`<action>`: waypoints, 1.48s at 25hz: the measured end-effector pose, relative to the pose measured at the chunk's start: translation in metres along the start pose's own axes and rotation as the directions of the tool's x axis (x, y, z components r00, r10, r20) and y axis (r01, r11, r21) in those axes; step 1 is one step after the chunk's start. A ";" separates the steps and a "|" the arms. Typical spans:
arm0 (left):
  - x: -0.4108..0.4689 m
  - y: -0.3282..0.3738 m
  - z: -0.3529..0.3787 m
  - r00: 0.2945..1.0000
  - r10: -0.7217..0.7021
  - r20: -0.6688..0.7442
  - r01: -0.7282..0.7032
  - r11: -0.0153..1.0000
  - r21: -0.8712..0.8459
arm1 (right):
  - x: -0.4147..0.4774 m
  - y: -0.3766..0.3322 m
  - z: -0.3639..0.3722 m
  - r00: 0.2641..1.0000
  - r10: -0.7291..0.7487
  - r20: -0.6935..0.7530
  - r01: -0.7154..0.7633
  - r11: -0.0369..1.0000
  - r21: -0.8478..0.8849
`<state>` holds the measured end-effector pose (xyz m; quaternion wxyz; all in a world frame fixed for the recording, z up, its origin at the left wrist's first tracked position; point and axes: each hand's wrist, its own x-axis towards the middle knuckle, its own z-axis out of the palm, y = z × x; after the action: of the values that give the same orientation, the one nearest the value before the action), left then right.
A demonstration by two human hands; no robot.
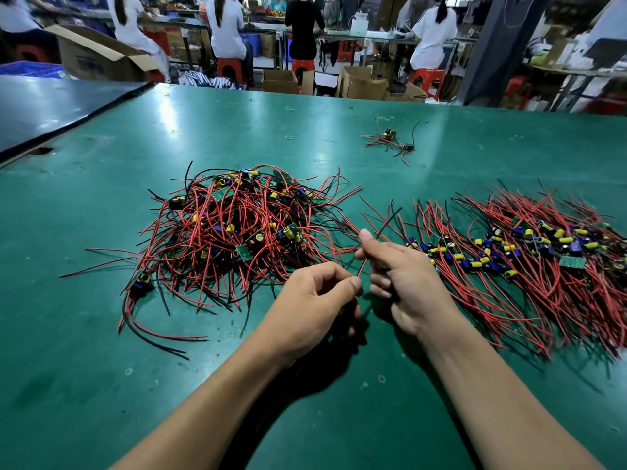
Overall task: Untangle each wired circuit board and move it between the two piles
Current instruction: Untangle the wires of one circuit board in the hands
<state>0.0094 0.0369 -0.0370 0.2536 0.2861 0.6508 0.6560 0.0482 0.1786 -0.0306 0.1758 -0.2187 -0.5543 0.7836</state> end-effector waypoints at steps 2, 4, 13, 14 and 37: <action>0.000 0.000 0.000 1.000 0.003 0.005 -0.003 1.000 0.020 | 0.002 -0.002 -0.001 0.998 0.015 -0.066 -0.011 0.998 0.066; 0.000 0.000 0.000 1.000 0.000 0.015 0.000 0.999 0.032 | 0.004 -0.006 -0.003 0.992 0.084 -0.094 -0.066 0.981 0.184; -0.002 0.000 -0.002 0.998 -0.061 0.011 0.061 0.998 -0.027 | 0.003 -0.011 -0.010 0.996 0.084 -0.003 -0.082 0.985 0.155; -0.003 0.000 -0.002 0.997 -0.075 0.003 0.075 0.995 -0.060 | 0.002 -0.009 -0.010 0.998 0.058 0.037 -0.061 0.995 0.080; -0.006 0.005 -0.004 0.994 -0.099 0.048 0.102 0.993 -0.065 | 0.009 -0.024 -0.026 0.957 0.279 0.074 -0.280 0.836 0.471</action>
<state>0.0108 0.0297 -0.0318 0.3103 0.2592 0.6360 0.6574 0.0551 0.2117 -0.0164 0.1072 -0.2464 -0.3066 0.9131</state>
